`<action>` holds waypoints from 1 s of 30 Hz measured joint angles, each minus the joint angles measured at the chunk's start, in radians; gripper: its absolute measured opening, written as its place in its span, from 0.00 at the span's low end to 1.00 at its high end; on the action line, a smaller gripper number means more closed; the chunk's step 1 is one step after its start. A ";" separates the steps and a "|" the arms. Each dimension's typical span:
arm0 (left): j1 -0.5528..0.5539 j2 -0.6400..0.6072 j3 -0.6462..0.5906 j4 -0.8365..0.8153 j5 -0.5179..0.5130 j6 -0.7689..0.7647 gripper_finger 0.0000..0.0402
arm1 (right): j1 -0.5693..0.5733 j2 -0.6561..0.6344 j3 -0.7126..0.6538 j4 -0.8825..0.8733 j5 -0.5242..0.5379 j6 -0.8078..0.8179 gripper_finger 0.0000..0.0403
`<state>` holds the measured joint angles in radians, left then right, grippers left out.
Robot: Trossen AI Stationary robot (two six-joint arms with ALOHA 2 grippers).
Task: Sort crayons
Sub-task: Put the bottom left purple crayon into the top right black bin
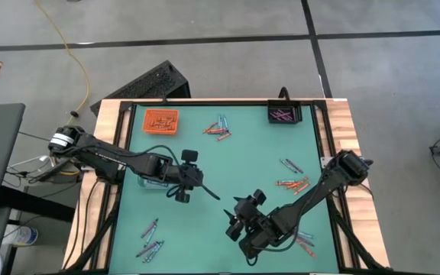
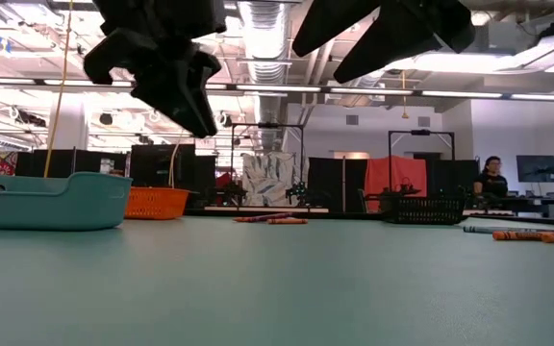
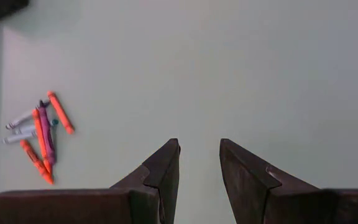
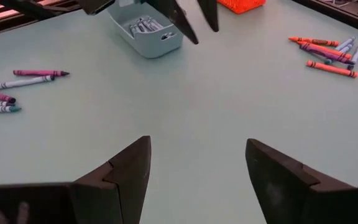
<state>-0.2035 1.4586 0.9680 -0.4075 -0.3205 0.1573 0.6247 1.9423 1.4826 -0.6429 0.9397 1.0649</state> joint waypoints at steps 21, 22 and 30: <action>-0.139 0.000 0.000 -0.083 0.264 -0.133 0.26 | -0.067 0.000 -0.001 0.163 0.000 0.000 0.63; -0.161 0.000 0.000 -0.085 0.264 -0.164 0.26 | -0.075 0.000 -0.001 0.187 0.000 0.000 0.63; -0.363 0.000 0.000 -0.156 0.170 -0.532 0.26 | -0.125 0.000 -0.001 0.291 0.000 0.000 0.63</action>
<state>-0.5665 1.4586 0.9680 -0.5632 -0.1502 -0.3750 0.4999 1.9423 1.4818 -0.3516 0.9398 1.0649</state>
